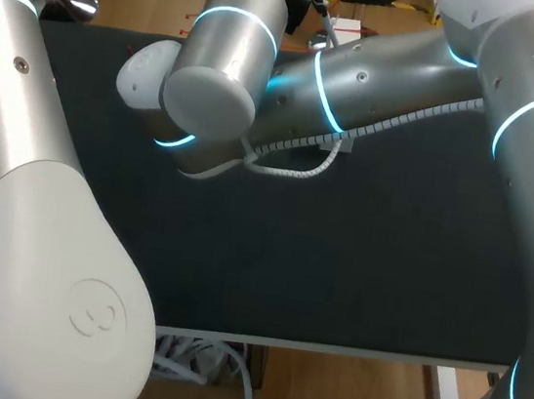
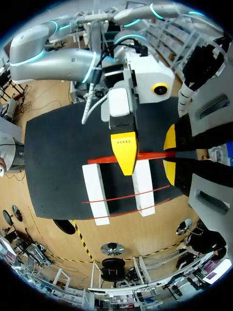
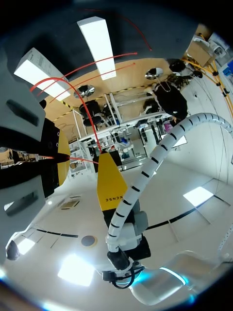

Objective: Grab the tape and strap the tape.

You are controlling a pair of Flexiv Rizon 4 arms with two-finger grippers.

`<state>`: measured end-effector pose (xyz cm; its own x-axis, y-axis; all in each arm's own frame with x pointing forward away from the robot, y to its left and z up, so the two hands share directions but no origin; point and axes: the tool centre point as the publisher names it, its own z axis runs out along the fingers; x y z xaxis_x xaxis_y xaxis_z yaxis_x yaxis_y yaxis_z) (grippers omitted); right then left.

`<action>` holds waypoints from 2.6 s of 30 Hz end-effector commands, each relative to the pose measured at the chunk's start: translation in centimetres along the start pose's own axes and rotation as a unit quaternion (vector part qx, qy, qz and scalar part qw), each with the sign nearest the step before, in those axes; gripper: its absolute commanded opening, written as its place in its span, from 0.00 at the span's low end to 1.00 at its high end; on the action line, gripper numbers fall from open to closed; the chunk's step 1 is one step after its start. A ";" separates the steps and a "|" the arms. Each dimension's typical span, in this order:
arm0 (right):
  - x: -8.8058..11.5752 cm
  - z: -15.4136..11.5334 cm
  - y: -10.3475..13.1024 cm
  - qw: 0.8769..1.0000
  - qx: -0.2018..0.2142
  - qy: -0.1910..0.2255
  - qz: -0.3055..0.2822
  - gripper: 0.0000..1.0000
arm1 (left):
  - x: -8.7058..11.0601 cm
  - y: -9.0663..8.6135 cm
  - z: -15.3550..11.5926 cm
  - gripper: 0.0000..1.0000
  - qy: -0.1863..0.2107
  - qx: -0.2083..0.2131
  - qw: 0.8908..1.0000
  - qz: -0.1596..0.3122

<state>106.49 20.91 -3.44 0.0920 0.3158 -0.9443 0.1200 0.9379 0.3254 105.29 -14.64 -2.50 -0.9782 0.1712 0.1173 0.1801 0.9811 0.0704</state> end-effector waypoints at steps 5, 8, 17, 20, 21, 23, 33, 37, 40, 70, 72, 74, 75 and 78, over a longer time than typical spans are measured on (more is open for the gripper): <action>-0.2 -0.1 0.9 1.000 -0.001 0.000 0.001 0.00 | -0.2 -0.1 -0.2 0.00 0.003 -0.003 1.000 0.000; -0.2 -0.1 1.0 1.000 -0.001 0.000 0.002 0.00 | -0.2 -0.1 -0.2 0.00 0.003 -0.003 1.000 0.000; 0.0 -0.2 1.4 1.000 -0.002 -0.001 0.002 0.00 | -0.2 -0.1 -0.2 0.00 0.003 -0.003 1.000 0.000; 0.0 -0.1 1.6 1.000 -0.003 -0.001 0.002 0.00 | -0.2 -0.1 -0.2 0.00 0.003 -0.003 1.000 0.000; 0.0 -0.1 1.6 1.000 -0.003 -0.002 0.002 0.00 | -0.2 -0.1 -0.2 0.00 0.003 -0.003 1.000 0.000; 0.0 -0.1 1.7 1.000 -0.004 -0.002 0.002 0.00 | -0.2 -0.1 -0.2 0.00 0.003 -0.003 1.000 0.000; -0.2 -0.3 1.5 1.000 0.004 -0.008 -0.002 0.00 | -0.2 -0.1 -0.2 0.00 0.003 -0.003 1.000 0.000; -0.4 -0.5 1.4 1.000 0.005 -0.010 -0.003 0.00 | -0.2 -0.1 -0.2 0.00 0.003 -0.003 1.000 0.000; -0.6 -0.6 0.9 1.000 0.010 -0.013 -0.005 0.00 | -0.2 -0.1 -0.2 0.00 0.003 -0.003 1.000 0.000; -1.3 0.0 -0.5 1.000 0.015 -0.024 0.001 0.00 | -0.2 -0.1 -0.2 0.00 0.003 -0.003 1.000 0.000; -1.2 0.2 0.0 1.000 0.011 -0.023 0.004 0.00 | -0.2 -0.1 -0.2 0.00 0.003 -0.003 1.000 0.000; -1.1 0.2 0.4 1.000 0.006 -0.022 0.006 0.00 | -0.2 -0.1 -0.2 0.00 0.003 -0.003 1.000 0.000; -1.0 0.1 0.6 1.000 0.004 -0.020 0.006 0.00 | -0.2 -0.1 -0.2 0.00 0.003 -0.003 1.000 0.000; -0.9 0.0 0.6 1.000 0.001 -0.017 0.005 0.00 | -0.2 -0.1 -0.2 0.00 0.003 -0.003 1.000 0.000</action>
<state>106.67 21.12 -2.59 0.1332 0.3201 -0.9380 0.1209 0.9341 0.3360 105.29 -14.65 -2.51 -0.9782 0.1713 0.1174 0.1802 0.9811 0.0703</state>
